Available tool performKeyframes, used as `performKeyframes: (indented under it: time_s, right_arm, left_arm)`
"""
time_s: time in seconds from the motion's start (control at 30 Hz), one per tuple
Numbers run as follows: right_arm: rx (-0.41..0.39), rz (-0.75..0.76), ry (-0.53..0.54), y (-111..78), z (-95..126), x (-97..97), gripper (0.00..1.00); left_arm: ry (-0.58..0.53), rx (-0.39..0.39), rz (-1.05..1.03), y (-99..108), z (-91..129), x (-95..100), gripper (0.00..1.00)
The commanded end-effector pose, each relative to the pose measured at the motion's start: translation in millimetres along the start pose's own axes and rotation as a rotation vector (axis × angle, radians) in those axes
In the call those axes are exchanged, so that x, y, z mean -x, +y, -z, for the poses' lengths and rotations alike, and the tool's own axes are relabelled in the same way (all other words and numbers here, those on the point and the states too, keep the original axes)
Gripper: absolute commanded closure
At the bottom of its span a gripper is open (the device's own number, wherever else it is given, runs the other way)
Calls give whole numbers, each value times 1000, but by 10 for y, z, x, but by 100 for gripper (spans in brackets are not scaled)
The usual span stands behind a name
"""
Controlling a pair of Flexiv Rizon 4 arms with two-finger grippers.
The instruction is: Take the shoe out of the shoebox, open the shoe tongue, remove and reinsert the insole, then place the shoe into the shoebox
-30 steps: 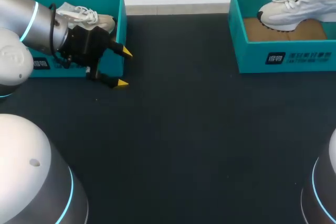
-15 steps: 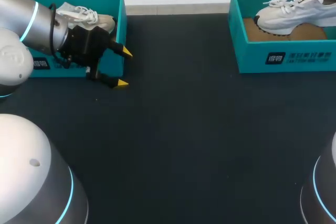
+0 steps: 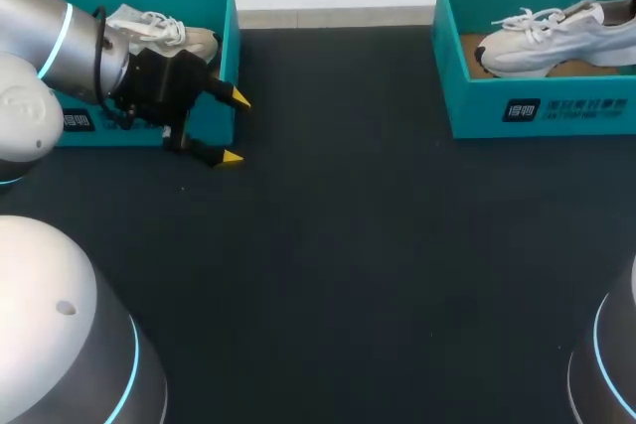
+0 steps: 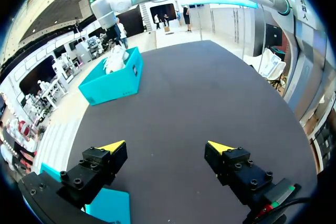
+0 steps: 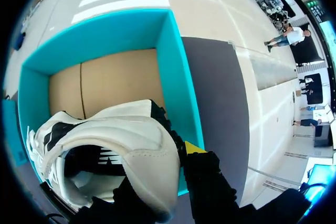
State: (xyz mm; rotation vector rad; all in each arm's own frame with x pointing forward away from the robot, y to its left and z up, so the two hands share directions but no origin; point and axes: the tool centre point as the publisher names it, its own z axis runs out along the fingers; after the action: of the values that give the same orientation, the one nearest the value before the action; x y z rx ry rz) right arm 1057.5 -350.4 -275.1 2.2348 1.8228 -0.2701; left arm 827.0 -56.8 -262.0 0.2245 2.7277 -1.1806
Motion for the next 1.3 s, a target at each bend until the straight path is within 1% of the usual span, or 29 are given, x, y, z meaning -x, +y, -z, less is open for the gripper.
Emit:
performKeyframes:
  time_s: [0.03,0.53,0.77,1.07,1.3]
  right_arm:
    - [5,-5,-4,-70,-38,-3,100]
    - [-13,-23,-11,-283,-286,-52,100]
    - [-19,-28,-14,-323,-371,-54,100]
    - [-19,-44,16,-384,-552,-118,100]
    - [-20,-37,7,-406,-662,-161,100]
  left_arm:
    - [0,2,-1,1,-2,-2,0]
    - [0,2,-1,1,-2,-2,0]
    - [0,2,-1,1,-2,-2,0]
    - [0,2,-1,1,-2,-2,0]
    - [0,2,-1,1,-2,-2,0]
